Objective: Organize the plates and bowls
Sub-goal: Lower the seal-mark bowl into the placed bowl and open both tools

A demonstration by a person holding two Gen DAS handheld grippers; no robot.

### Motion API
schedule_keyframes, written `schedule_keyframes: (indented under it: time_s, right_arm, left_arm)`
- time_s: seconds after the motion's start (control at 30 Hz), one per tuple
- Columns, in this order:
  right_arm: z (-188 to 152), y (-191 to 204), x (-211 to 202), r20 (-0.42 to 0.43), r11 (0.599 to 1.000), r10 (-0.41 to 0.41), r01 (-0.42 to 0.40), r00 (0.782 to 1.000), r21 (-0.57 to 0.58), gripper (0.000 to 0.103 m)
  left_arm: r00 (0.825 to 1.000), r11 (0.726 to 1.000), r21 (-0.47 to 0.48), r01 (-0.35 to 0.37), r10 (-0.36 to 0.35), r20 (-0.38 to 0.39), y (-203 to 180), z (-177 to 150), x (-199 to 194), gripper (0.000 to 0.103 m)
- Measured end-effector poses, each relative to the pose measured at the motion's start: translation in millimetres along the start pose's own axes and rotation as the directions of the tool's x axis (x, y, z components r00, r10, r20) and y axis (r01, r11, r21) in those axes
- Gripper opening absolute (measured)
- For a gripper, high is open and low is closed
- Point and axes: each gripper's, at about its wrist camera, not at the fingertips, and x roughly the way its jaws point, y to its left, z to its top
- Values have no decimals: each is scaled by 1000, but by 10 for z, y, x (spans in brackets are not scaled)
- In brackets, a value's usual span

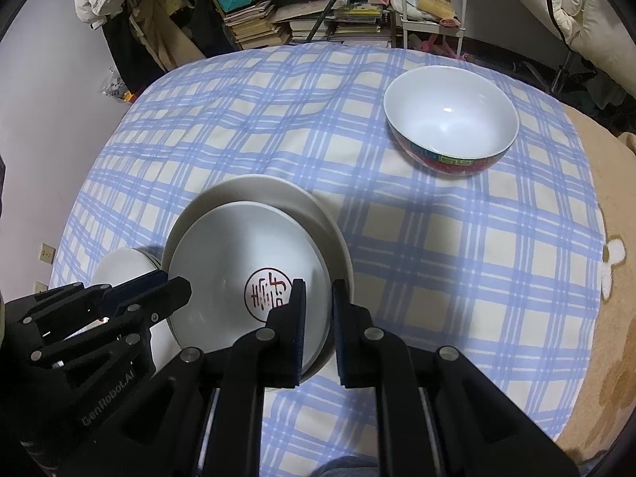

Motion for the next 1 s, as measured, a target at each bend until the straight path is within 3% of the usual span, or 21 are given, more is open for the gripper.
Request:
schedule_keyframes:
  time_s: [0.13, 0.3, 0.57, 0.63, 0.8, 0.87, 1.0]
  right_arm:
    - [-3, -22, -32, 3, 1000, 11, -11, 1000, 13, 15]
    - [-9, -46, -59, 5, 999, 24, -24, 1000, 31, 15]
    - [6, -150, -247, 86, 998, 0, -6, 996, 68, 17]
    - [33, -185, -263, 95, 997, -7, 0, 995, 75, 22]
    - [142, -351, -459, 180, 996, -43, 27, 983, 90, 62]
    - [176, -472, -520, 204, 992, -44, 18, 978, 127, 68]
    - [267, -734, -555, 219, 983, -28, -13, 975, 181, 82]
  left_arm:
    - [998, 998, 28, -47, 47, 31, -46, -20, -66, 16]
    - [999, 999, 4, -36, 36, 26, 13, 3, -91, 16]
    - [998, 999, -30, -33, 35, 50, 21, 110, -167, 18]
    - [998, 999, -36, -31, 33, 50, 13, 151, -182, 18]
    - [997, 999, -22, -29, 30, 77, -57, 318, -270, 21]
    - [996, 1000, -16, -27, 29, 88, -79, 394, -298, 25]
    - [992, 1000, -5, -23, 23, 121, -140, 580, -363, 47]
